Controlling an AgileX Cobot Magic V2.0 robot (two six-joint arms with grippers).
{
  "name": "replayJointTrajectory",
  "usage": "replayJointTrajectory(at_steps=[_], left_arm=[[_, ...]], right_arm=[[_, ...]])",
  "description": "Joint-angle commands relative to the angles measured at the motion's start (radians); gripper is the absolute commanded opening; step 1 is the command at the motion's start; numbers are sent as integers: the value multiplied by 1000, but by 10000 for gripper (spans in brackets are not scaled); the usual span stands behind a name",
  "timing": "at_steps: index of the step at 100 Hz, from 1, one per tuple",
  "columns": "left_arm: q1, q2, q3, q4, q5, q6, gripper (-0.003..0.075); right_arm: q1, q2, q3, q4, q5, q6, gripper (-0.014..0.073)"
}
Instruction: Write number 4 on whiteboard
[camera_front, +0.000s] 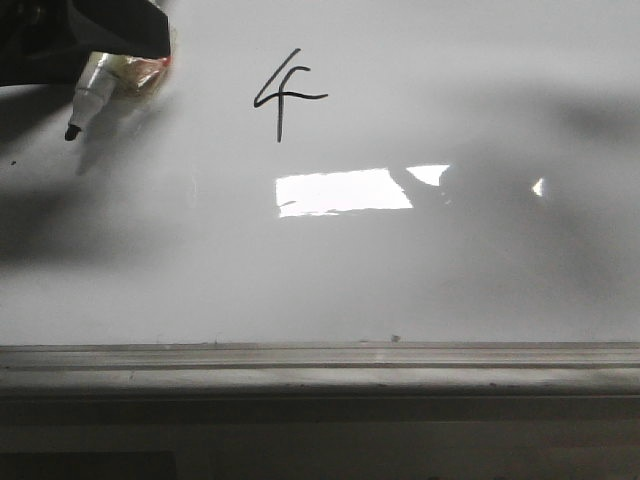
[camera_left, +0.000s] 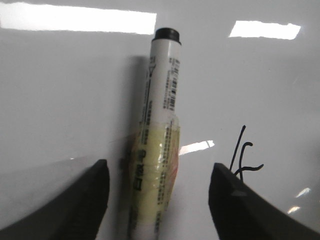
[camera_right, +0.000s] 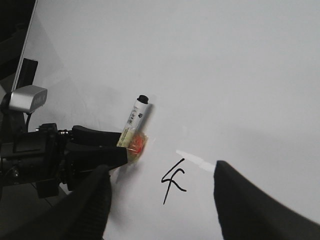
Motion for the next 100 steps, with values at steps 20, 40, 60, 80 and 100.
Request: replayJointTrajectory(at_steps=[20, 40, 60, 80, 100], left_arm=[[1, -193, -26, 130, 20, 76, 483], [1, -376, -25, 131, 187, 282, 424], [1, -516, 5, 163, 308, 314, 43], [1, -649, 91, 146, 289, 314, -20], [1, -797, 192, 146, 272, 314, -20]], right_arm=[[-5, -24, -27, 5, -41, -2, 379], [-5, -103, 18, -7, -126, -2, 74], [-5, -309, 185, -20, -282, -43, -62], [-5, -559, 371, -40, -349, -65, -65], [-5, -739, 508, -40, -356, -65, -64]])
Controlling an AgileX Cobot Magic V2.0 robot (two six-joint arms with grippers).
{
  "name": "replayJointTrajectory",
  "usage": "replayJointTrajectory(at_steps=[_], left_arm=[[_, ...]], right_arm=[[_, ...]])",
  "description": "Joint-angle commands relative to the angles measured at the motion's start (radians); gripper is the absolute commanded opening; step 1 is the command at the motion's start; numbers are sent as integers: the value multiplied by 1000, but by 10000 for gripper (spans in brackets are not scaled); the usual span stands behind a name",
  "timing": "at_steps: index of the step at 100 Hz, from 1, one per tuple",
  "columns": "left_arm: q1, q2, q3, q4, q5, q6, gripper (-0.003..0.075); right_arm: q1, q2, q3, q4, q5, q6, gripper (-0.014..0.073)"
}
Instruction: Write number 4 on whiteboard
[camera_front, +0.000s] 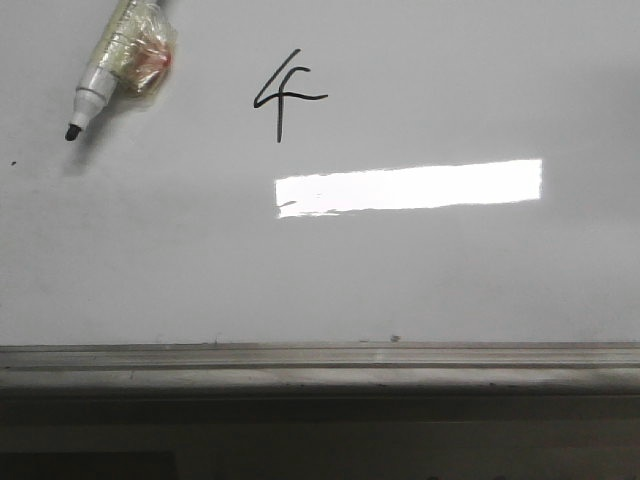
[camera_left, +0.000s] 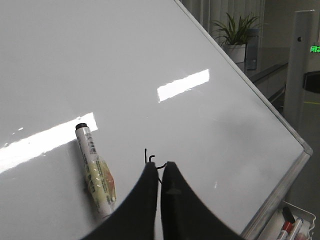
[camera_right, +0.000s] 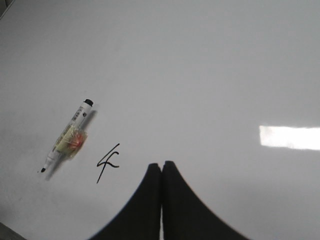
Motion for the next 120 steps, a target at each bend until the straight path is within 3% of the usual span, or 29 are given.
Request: replayJointTrajectory(at_steps=[1, 24, 120], left_arm=[[1, -52, 21, -12, -74, 5, -20], [1, -142, 76, -21, -99, 5, -20], [1, -144, 76, -46, -106, 5, -20]], right_arm=[[-5, -51, 21, 11, -46, -14, -64], [-5, -106, 86, 11, -51, -14, -64], [-5, -106, 100, 11, -77, -14, -65]])
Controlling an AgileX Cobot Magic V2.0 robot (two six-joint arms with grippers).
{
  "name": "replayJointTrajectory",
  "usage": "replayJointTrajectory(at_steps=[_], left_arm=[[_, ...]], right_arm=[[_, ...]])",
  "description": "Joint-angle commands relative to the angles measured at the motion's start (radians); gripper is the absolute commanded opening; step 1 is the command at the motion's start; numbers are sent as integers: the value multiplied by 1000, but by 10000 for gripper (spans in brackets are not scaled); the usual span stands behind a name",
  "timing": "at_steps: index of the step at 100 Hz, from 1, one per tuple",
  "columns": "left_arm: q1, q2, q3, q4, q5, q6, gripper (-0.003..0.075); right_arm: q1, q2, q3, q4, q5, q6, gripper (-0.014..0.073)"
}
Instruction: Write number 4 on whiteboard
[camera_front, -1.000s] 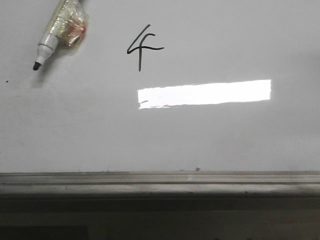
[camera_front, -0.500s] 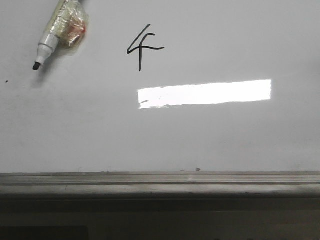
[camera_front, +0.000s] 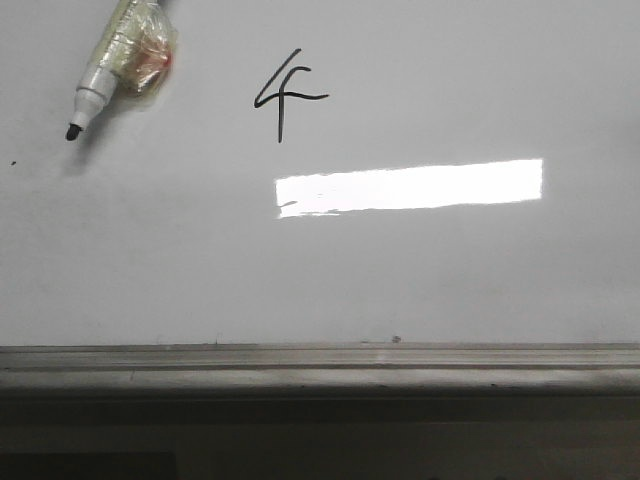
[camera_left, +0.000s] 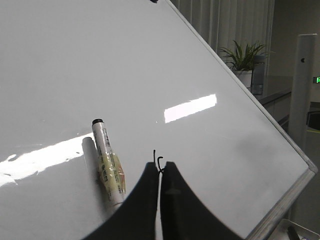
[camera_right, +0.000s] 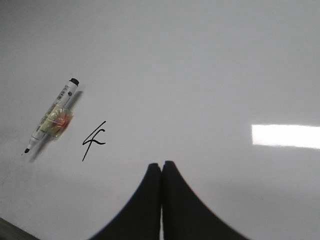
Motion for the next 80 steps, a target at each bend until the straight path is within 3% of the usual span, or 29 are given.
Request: replayJointTrajectory(at_steps=[1, 13, 24, 46, 54, 80], left_arm=[[1, 8, -26, -9, -61, 1, -20], [1, 10, -26, 3, -61, 1, -20], [42, 10, -19, 137, -61, -44, -20], [348, 35, 81, 633, -110, -581, -20], [430, -5, 125, 793, -121, -703, -20], [595, -134, 248, 818, -121, -724, -20]], right_arm=[[-5, 11, -24, 14, -37, -12, -65], [-5, 11, -24, 14, -37, -12, -65], [-5, 11, -24, 14, -37, -12, -65], [-5, 11, -24, 14, -39, -12, -65], [-5, 11, -24, 14, -39, -12, -65], [-5, 11, -24, 14, -39, -12, -65]])
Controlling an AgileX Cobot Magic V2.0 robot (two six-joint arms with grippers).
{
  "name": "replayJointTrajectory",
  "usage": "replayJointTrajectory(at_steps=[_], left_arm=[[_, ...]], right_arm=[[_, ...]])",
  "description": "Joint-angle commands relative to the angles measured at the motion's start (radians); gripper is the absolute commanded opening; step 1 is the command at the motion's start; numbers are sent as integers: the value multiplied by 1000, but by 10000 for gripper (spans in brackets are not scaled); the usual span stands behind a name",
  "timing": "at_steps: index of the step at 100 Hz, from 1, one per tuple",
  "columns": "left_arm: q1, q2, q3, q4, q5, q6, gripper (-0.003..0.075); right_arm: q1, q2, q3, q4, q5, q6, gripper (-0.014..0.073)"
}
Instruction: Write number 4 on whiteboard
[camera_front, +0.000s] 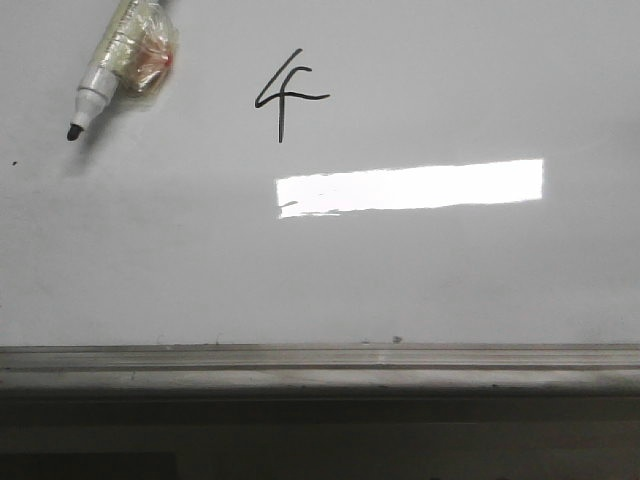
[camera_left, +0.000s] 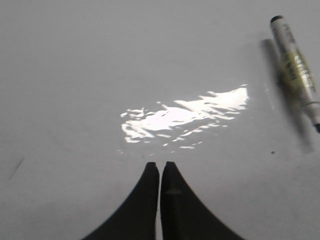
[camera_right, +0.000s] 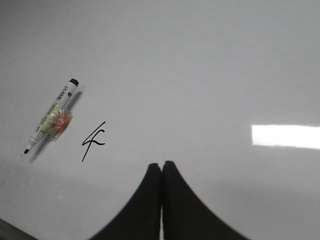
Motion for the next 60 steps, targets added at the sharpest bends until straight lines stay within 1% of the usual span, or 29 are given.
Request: replayJointTrajectory(at_steps=[1, 10, 14, 29, 60], left_arm=[[39, -27, -1, 14, -83, -25, -20], [48, -61, 37, 7, -102, -33, -20], [48, -77, 35, -2, -51, -33, -20], [48, -76, 35, -73, -34, -33, -20], [48, -74, 33, -71, -38, -33, -20]], right_arm=[[-5, 11, -24, 14, -36, -12, -65], [-5, 11, -24, 14, -36, -12, -65], [-5, 11, -24, 14, -36, -12, -65], [-5, 11, -24, 14, -38, -12, -65], [-5, 11, -24, 14, -38, -12, -65]])
